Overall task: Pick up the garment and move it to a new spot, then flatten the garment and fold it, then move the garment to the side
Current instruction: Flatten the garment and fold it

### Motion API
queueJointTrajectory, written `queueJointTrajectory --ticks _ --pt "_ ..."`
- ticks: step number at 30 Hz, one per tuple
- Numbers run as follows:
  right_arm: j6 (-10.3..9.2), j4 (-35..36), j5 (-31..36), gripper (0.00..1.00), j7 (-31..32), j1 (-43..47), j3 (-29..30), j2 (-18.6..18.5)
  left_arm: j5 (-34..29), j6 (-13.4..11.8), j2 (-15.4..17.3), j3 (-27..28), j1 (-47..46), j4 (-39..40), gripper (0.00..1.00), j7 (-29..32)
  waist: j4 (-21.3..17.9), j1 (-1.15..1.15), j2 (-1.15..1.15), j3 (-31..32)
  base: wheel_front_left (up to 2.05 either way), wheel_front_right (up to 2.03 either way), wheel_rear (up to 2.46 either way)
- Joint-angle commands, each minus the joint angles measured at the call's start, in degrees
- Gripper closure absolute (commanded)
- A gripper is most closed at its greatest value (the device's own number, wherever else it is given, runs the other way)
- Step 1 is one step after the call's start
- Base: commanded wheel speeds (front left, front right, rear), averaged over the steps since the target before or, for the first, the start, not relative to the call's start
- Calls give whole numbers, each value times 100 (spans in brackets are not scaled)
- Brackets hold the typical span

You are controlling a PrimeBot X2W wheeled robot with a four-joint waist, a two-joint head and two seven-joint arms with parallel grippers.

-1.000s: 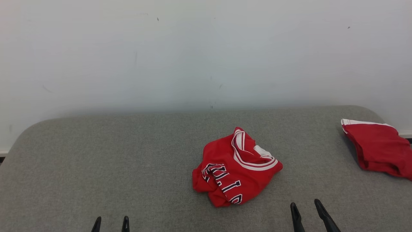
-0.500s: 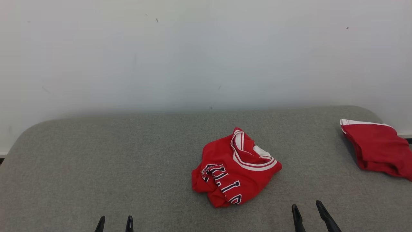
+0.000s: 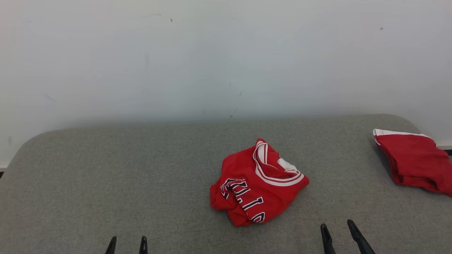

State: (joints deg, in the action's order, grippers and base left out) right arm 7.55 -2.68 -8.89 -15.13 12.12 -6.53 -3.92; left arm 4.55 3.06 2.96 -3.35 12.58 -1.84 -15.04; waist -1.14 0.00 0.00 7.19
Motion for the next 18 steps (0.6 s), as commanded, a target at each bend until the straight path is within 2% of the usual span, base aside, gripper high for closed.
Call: queueJointTrajectory --ticks 1,13,18 --pt "-14 0 36 0 -2 51 9 11 -54 4 -13 -5 -8 -7 0 -13 2 0 0 -2 0 0 0" --pt "-14 -19 -19 0 -2 7 2 15 -86 54 -12 -110 -115 -73 0 -13 -36 0 0 -46 0 0 0" --pt "-14 -28 -40 0 -2 -75 -34 -23 -211 201 -12 -250 -494 -274 0 -13 -114 0 0 -161 0 0 0"
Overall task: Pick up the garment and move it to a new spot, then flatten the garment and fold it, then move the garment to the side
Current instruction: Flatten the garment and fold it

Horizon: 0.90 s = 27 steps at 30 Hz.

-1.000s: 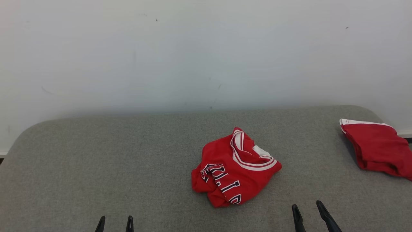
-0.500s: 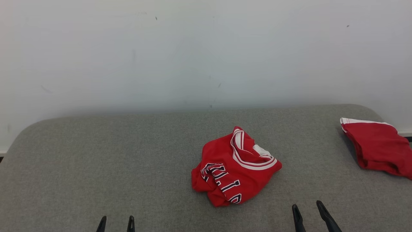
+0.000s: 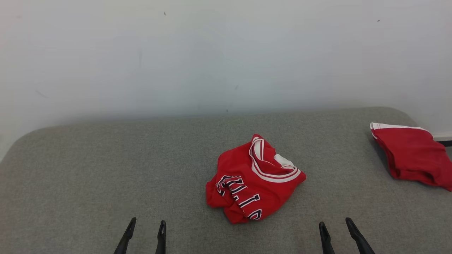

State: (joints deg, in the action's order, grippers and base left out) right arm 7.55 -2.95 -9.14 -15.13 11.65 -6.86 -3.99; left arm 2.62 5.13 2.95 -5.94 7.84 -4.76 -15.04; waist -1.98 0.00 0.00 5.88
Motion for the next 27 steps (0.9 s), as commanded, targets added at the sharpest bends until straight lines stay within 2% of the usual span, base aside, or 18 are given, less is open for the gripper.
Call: queueJointTrajectory --ticks 1,6,13,27 --pt "-14 -8 -18 0 -2 -52 -3 -23 -40 32 -11 -35 -112 -41 0 -13 -52 0 0 -57 0 0 0" --pt "-14 -5 -7 0 -2 -147 -38 -38 -109 139 -4 -298 -764 -387 0 -12 -201 0 0 -263 0 0 0" --pt "-14 -10 28 0 -2 -367 -115 -86 -23 240 115 -886 -2185 -1207 0 -12 -486 0 0 -849 0 0 0" --pt "-14 14 85 0 -1 -1058 -222 8 515 229 166 -2061 -4881 -3546 0 -7 -1028 0 0 -1995 0 0 0"
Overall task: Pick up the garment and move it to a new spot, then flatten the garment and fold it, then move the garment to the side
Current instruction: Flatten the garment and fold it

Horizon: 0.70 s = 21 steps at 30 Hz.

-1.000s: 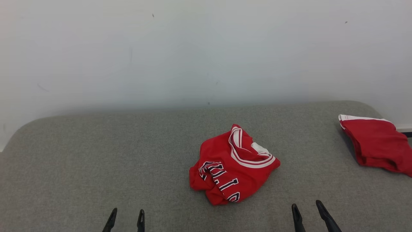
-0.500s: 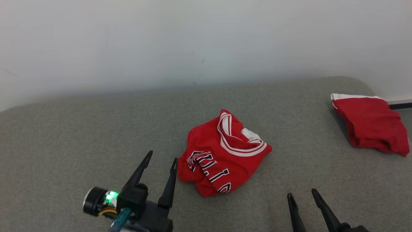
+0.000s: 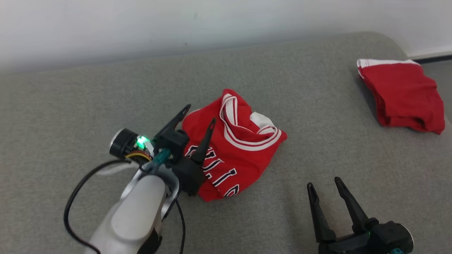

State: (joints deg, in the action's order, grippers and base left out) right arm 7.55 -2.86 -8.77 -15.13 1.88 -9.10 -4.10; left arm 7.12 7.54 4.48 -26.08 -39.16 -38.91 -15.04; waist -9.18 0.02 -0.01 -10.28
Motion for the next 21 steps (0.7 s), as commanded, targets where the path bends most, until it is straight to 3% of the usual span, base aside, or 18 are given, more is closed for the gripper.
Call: queueJointTrajectory --ticks 1,17,18,19,21 --pt "-14 -3 38 0 -1 -116 -5 28 105 -13 12 -94 -344 -294 0 -7 -346 -2 1 -419 0 0 0" --pt "-14 -90 -18 0 -1 -201 -133 93 553 -13 -40 -508 -1300 -2024 0 19 -772 -2 1 -522 0 0 0" --pt "-14 -99 -19 0 -1 -195 -144 95 602 -13 -51 -547 -1298 -2105 51 17 -783 -2 1 -504 0 0 0" --pt "-14 -99 -26 0 -1 -200 -163 97 682 -13 -64 -584 -1286 -2156 95 15 -792 -2 1 -484 0 0 0" --pt "-14 -109 -38 0 -1 -207 -185 100 843 -13 -90 -710 -1252 -2234 100 11 -801 -2 1 -441 0 0 0"
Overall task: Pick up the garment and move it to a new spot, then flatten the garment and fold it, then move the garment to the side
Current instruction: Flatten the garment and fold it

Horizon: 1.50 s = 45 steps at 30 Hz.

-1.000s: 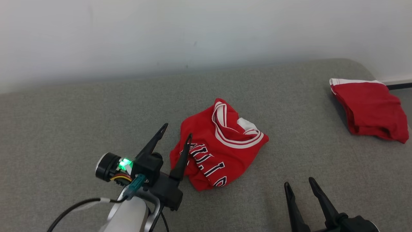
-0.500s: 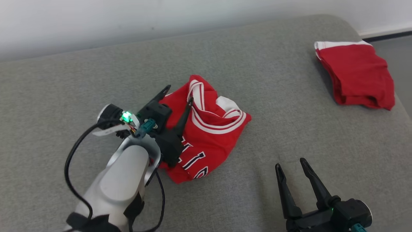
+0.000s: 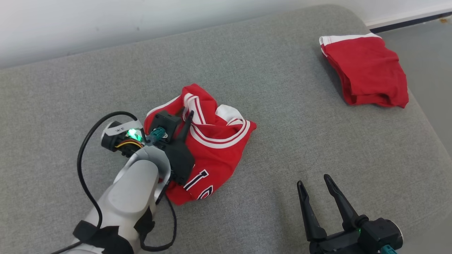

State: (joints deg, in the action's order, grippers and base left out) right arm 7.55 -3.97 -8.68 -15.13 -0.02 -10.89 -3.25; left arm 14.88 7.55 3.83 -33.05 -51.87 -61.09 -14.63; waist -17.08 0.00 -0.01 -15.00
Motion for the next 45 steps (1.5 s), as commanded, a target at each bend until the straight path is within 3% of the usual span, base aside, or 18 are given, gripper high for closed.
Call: queueJointTrajectory --ticks 1,7,14,21,29,37,45 --pt "-14 0 -51 0 -1 -15 -10 15 155 -14 -34 -67 43 -8 100 -35 -10 0 1 64 0 0 0" --pt "-14 -55 -43 0 -1 82 5 3 891 -14 -74 -423 180 454 100 -54 51 0 1 308 0 0 0" --pt "-14 -122 -122 0 -1 212 -54 -38 2072 -13 -76 -657 30 1634 100 -56 91 0 1 837 0 0 0" --pt "-14 -183 -193 0 -1 317 -110 -22 3067 -13 207 -1051 -780 2667 100 -56 -43 0 1 1244 0 0 0" --pt "-14 -207 -215 0 -1 368 -60 -6 4104 -13 449 -550 -1517 3359 100 -53 -53 0 1 1358 0 0 0" --pt "-14 -188 -220 0 -1 421 27 9 4511 -13 1079 -473 -91 3278 100 -53 174 0 1 1254 0 0 0" --pt "-14 -160 -185 0 -1 338 88 18 4213 -12 2031 114 1678 3310 100 -53 353 0 1 1091 0 0 0"
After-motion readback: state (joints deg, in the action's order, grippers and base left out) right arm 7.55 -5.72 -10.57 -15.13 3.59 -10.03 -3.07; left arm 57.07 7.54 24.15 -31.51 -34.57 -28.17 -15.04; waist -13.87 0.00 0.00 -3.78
